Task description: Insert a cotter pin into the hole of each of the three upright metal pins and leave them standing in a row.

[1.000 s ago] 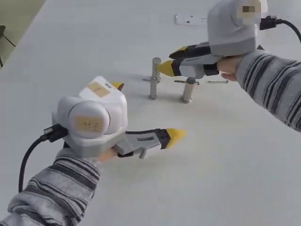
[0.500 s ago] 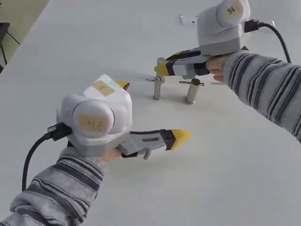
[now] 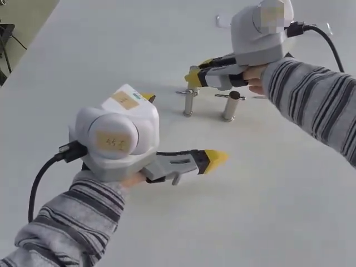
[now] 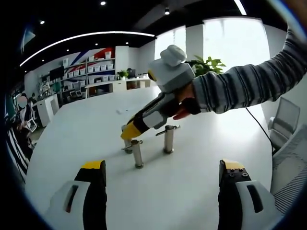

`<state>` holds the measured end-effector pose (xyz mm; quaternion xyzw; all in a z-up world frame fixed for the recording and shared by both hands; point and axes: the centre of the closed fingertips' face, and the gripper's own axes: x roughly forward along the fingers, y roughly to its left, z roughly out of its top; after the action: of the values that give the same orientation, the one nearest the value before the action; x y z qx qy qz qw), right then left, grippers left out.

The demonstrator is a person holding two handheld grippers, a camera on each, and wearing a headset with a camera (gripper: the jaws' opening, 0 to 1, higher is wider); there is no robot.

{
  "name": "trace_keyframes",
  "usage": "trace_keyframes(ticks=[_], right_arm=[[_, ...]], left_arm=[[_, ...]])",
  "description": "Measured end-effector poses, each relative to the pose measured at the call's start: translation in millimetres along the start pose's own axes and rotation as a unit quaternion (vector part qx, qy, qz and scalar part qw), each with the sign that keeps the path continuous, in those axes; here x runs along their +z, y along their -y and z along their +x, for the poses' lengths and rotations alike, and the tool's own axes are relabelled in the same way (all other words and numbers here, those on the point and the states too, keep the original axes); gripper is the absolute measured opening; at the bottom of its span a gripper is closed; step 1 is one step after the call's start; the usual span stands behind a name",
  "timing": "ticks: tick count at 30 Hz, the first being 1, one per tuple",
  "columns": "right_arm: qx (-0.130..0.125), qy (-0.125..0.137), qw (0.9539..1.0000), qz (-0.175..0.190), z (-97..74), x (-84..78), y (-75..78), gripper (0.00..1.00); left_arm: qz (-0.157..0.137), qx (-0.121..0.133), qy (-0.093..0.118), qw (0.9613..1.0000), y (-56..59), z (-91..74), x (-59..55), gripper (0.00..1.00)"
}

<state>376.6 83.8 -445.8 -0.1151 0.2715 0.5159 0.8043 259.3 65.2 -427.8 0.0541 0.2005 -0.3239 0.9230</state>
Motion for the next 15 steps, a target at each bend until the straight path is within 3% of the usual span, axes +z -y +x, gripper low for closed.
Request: trace_keyframes(ticks=[3, 15], right_arm=[[0.002, 0.002, 0.9998, 0.022, -2.9, -0.6, 3.5, 0.08], [-0.030, -0.003, 0.9995, 0.000, -27.0, -11.0, 21.8, 0.08]], left_arm=[[0.000, -0.001, -0.001, 1.0000, 0.8, 0.2, -0.2, 0.97], [0.002, -0.003, -0.001, 1.0000, 2.4, 0.6, -0.1, 0.97]])
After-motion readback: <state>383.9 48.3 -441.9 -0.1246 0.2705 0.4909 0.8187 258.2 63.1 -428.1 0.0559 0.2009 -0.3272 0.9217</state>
